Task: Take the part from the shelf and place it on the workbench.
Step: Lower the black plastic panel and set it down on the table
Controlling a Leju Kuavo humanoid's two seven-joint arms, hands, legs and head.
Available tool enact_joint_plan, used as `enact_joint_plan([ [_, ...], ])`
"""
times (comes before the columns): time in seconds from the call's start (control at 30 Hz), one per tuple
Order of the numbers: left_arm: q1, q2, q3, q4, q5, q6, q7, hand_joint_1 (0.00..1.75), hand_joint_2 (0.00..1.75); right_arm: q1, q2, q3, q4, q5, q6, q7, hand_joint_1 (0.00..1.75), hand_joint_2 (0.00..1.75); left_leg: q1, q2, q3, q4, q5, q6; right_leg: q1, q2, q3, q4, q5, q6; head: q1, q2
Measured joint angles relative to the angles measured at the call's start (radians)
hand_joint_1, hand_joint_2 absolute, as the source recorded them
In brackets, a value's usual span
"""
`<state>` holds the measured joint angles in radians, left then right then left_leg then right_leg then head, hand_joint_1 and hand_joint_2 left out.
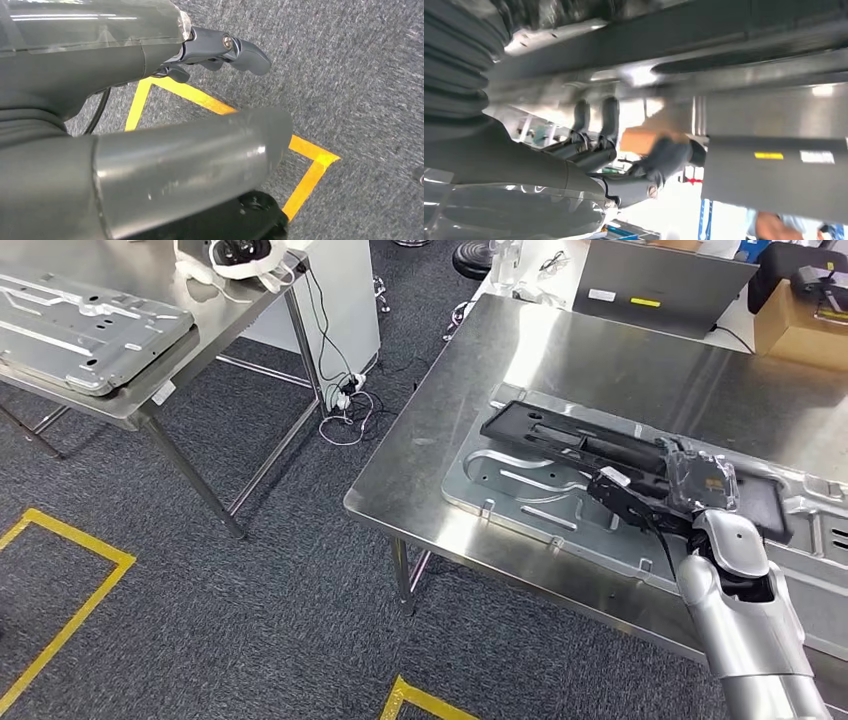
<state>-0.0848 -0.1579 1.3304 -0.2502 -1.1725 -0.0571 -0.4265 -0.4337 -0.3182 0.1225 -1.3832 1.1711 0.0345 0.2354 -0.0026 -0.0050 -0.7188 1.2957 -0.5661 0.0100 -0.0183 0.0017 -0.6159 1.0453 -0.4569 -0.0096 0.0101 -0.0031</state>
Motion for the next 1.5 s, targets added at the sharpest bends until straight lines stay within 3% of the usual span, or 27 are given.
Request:
enact_joint_plan([
  [0.07,0.0,0.0,0.0,0.0,0.001,-0.001,0.0,0.0,0.0,0.014,0.0,-0.002,0.0,0.0,-0.006,-0.001,0.0,0.0,-0.001,-0.001,0.065,-0.134,0.069,0.008,0.0,0.003,0.005,0.0,-0.002,0.002,0.0,0.0],
  [0.13,-0.002,0.001,0.0,0.0,0.001,-0.003,-0.001,0.0,0.0,0.021,0.001,-0.005,0.0,0.0,-0.009,-0.002,0.0,0.0,-0.004,-0.002,0.118,-0.243,0.102,0.015,0.002,0.007,0.006,0.0,-0.003,0.01,0.0,0.0],
  [0.23,-0.003,0.001,0.0,0.0,0.002,-0.005,-0.002,0.0,0.0,0.029,0.003,-0.009,0.0,0.0,-0.011,-0.002,0.0,0.0,-0.006,-0.002,0.129,-0.268,0.105,0.023,0.002,0.009,0.006,-0.006,0.001,0.027,0.0,0.0],
  [0.3,-0.003,-0.001,0.0,0.0,0.003,-0.005,-0.002,0.0,0.0,0.031,0.003,-0.015,0.0,0.001,-0.013,-0.003,0.0,0.0,-0.002,0.001,0.135,-0.281,0.113,0.035,0.002,0.008,-0.002,0.017,-0.018,0.036,0.0,0.0],
  [0.4,-0.003,-0.002,0.0,0.0,0.006,-0.006,-0.001,0.0,0.0,0.035,0.003,-0.025,0.003,0.002,-0.016,-0.005,0.0,0.0,-0.001,0.002,0.139,-0.289,0.119,0.046,0.001,0.005,-0.077,0.182,-0.105,0.045,0.001,0.0],
  [0.47,-0.002,-0.002,0.0,0.0,0.007,-0.006,0.0,0.0,0.0,0.042,0.003,-0.026,0.007,0.004,-0.017,-0.007,0.0,0.0,-0.003,0.002,0.139,-0.288,0.118,0.047,0.001,0.004,-0.118,0.263,-0.125,0.049,0.001,0.0],
  [0.5,-0.002,-0.002,0.001,0.0,0.007,-0.006,0.0,0.0,0.0,0.046,0.003,-0.028,0.008,0.004,-0.017,-0.007,0.0,0.0,-0.003,0.002,0.139,-0.286,0.117,0.047,0.001,0.004,-0.113,0.25,-0.106,0.049,0.001,0.0],
  [0.57,-0.002,-0.002,0.001,0.0,0.008,-0.006,0.0,0.0,0.0,0.048,0.003,-0.032,0.009,0.005,-0.017,-0.008,0.0,0.0,-0.004,0.002,0.14,-0.28,0.113,0.045,0.001,0.001,-0.052,0.127,-0.041,0.045,0.001,0.0],
  [0.63,-0.002,-0.004,0.001,0.0,0.01,-0.008,0.0,0.0,0.0,0.048,0.004,-0.037,0.009,0.006,-0.018,-0.01,0.0,0.0,-0.007,0.001,0.138,-0.272,0.108,0.038,0.006,-0.001,0.002,0.017,-0.002,0.036,0.001,0.0],
  [0.7,-0.002,-0.005,0.002,0.0,0.013,-0.01,0.0,0.0,0.0,0.05,0.006,-0.041,0.009,0.009,-0.019,-0.013,0.0,0.0,-0.01,0.0,0.136,-0.269,0.11,0.03,0.012,0.0,0.011,-0.005,0.004,0.027,0.001,0.0],
  [0.77,-0.001,-0.005,0.003,0.0,0.018,-0.012,0.0,0.0,0.0,0.051,0.008,-0.044,0.008,0.011,-0.02,-0.016,0.0,0.0,-0.009,0.0,0.133,-0.265,0.105,0.021,0.008,0.0,0.009,-0.01,0.012,0.016,0.001,0.0],
  [0.8,-0.002,-0.005,0.003,0.0,0.019,-0.013,0.0,0.0,0.0,0.051,0.009,-0.044,0.008,0.012,-0.02,-0.017,0.0,0.0,-0.009,0.0,0.127,-0.25,0.088,0.016,0.005,-0.001,0.007,-0.014,0.016,0.01,0.0,0.0],
  [0.87,-0.002,-0.005,0.004,0.0,0.021,-0.014,-0.001,0.0,0.0,0.052,0.011,-0.045,0.008,0.013,-0.02,-0.018,0.0,0.0,-0.004,0.0,0.094,-0.165,0.022,0.006,0.002,-0.004,0.001,-0.019,0.026,-0.002,0.0,0.0],
  [0.93,-0.001,-0.006,0.004,0.001,0.021,-0.015,-0.001,0.0,0.0,0.055,0.014,-0.045,0.008,0.014,-0.021,-0.019,0.0,0.0,0.003,0.0,0.052,-0.042,-0.047,-0.003,0.002,-0.005,-0.011,-0.019,0.034,-0.005,0.0,0.0],
  [0.97,-0.001,-0.006,0.004,0.001,0.021,-0.016,-0.001,0.0,0.0,0.058,0.016,-0.045,0.008,0.015,-0.021,-0.02,0.0,0.0,0.005,0.0,0.043,-0.006,-0.061,-0.006,0.002,-0.005,-0.018,-0.018,0.039,-0.004,0.0,0.0],
  [1.0,0.0,-0.006,0.004,0.001,0.021,-0.016,-0.001,0.0,0.0,0.062,0.018,-0.045,0.008,0.015,-0.021,-0.02,0.0,0.0,0.008,0.0,0.053,-0.008,-0.056,-0.008,0.001,-0.005,-0.025,-0.017,0.044,-0.002,0.0,0.0],
  [1.03,0.0,-0.006,0.004,0.001,0.021,-0.016,-0.001,0.0,0.0,0.065,0.019,-0.046,0.008,0.016,-0.021,-0.021,0.0,0.0,0.009,0.0,0.082,-0.048,-0.034,-0.008,-0.001,-0.005,-0.032,-0.016,0.049,0.001,0.0,0.0],
  [1.13,-0.003,-0.006,0.004,0.001,0.022,-0.016,-0.002,0.0,0.0,0.071,0.021,-0.051,0.005,0.02,-0.023,-0.023,0.0,0.0,0.008,-0.002,0.201,-0.249,0.033,-0.003,-0.003,-0.003,-0.044,-0.013,0.064,0.018,0.0,0.0],
  [1.17,-0.003,-0.006,0.004,0.001,0.023,-0.016,-0.002,0.0,0.0,0.072,0.022,-0.052,0.004,0.021,-0.024,-0.024,0.0,0.0,0.005,-0.003,0.217,-0.281,0.041,0.002,-0.003,-0.002,-0.046,-0.013,0.07,0.025,0.0,0.0],
  [1.27,-0.002,-0.006,0.004,0.001,0.023,-0.018,-0.003,0.0,0.0,0.077,0.024,-0.055,0.002,0.022,-0.025,-0.027,0.0,0.0,0.0,-0.002,0.209,-0.289,0.061,0.023,-0.006,-0.001,-0.047,-0.022,0.088,0.048,0.001,0.0],
  [1.33,-0.004,-0.006,0.004,0.001,0.024,-0.018,-0.003,0.0,0.0,0.081,0.024,-0.06,0.002,0.023,-0.026,-0.028,0.0,0.0,0.0,0.002,0.195,-0.298,0.086,0.041,-0.01,-0.001,-0.064,0.004,0.051,0.056,0.001,0.0],
  [1.43,-0.004,-0.006,0.004,0.001,0.024,-0.019,-0.003,0.0,0.0,0.085,0.024,-0.066,0.002,0.025,-0.026,-0.029,0.0,0.0,-0.004,0.008,0.159,-0.3,0.117,0.055,-0.01,-0.001,-0.12,0.176,-0.084,0.062,0.001,0.0],
  [1.47,-0.003,-0.006,0.004,0.001,0.024,-0.019,-0.003,0.0,0.0,0.088,0.025,-0.067,0.002,0.025,-0.026,-0.029,0.0,0.0,-0.007,0.009,0.146,-0.299,0.126,0.056,-0.009,-0.001,-0.129,0.232,-0.109,0.063,0.001,0.0],
  [1.5,-0.003,-0.006,0.004,0.001,0.025,-0.019,-0.003,0.0,0.0,0.09,0.025,-0.067,0.002,0.025,-0.026,-0.029,0.0,0.0,-0.01,0.01,0.134,-0.298,0.134,0.057,-0.008,-0.001,-0.124,0.259,-0.113,0.062,0.001,0.0],
])
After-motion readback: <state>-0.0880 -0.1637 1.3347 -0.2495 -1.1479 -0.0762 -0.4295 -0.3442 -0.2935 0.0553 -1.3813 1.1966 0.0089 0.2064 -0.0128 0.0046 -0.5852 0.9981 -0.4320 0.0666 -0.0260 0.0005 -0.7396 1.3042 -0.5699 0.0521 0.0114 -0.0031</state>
